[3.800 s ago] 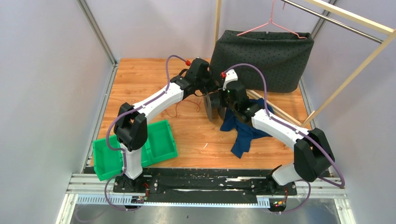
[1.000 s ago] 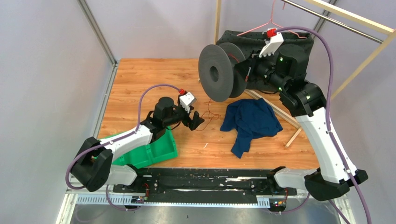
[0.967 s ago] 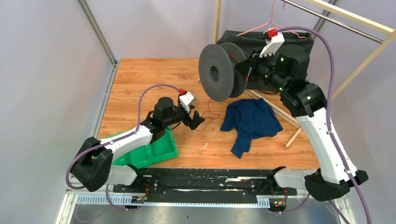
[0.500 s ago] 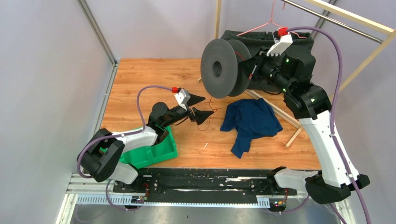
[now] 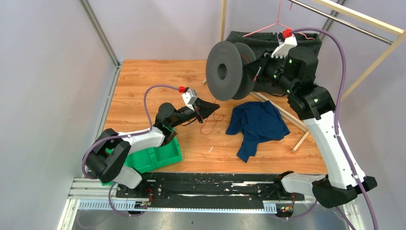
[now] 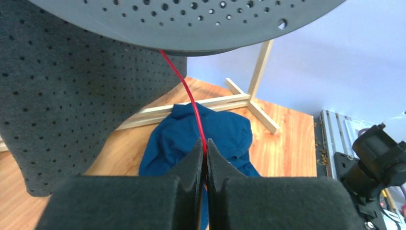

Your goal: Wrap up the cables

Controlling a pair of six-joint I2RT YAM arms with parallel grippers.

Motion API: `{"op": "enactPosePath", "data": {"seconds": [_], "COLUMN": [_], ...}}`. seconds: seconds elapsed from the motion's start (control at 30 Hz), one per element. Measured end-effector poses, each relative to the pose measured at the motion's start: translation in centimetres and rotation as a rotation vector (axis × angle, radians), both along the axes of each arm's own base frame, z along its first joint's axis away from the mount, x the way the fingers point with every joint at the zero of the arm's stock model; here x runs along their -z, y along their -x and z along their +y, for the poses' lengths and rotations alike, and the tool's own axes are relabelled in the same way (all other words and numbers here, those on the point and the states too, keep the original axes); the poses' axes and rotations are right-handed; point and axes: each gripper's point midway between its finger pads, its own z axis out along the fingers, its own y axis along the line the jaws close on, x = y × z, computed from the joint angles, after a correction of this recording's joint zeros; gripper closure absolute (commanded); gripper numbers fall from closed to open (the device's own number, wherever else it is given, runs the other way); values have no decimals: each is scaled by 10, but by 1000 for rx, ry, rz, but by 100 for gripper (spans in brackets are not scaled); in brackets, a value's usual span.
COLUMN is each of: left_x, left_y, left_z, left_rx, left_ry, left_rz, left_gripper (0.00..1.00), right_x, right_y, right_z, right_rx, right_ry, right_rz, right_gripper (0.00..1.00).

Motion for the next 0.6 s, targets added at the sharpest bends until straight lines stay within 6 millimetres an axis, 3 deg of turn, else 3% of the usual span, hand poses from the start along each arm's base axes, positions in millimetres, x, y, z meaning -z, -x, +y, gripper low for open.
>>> {"op": "enactPosePath", "data": {"seconds": [0.2,0.33,0.47,0.6], "left_x": [8,11,-6,-36], "left_y": [6,23,45,65], "left_z": [-5,-17,-22,-16], "left_rx": [39,122,198,238], "left_ry": [-15,-65,-93,-93], "left_rz": [78,166,214,222], "left_gripper": [100,100,100,100], "right_x": [9,21,44,77], "right_y": [-11,-29,-52,-69], "right_z": [-8,-17,-15,-7], "right_rx": [66,159,205,203], "right_ry": [13,28,59,109], "right_rz": [7,26,80,157], "right_gripper": [99,99,99,99]}}
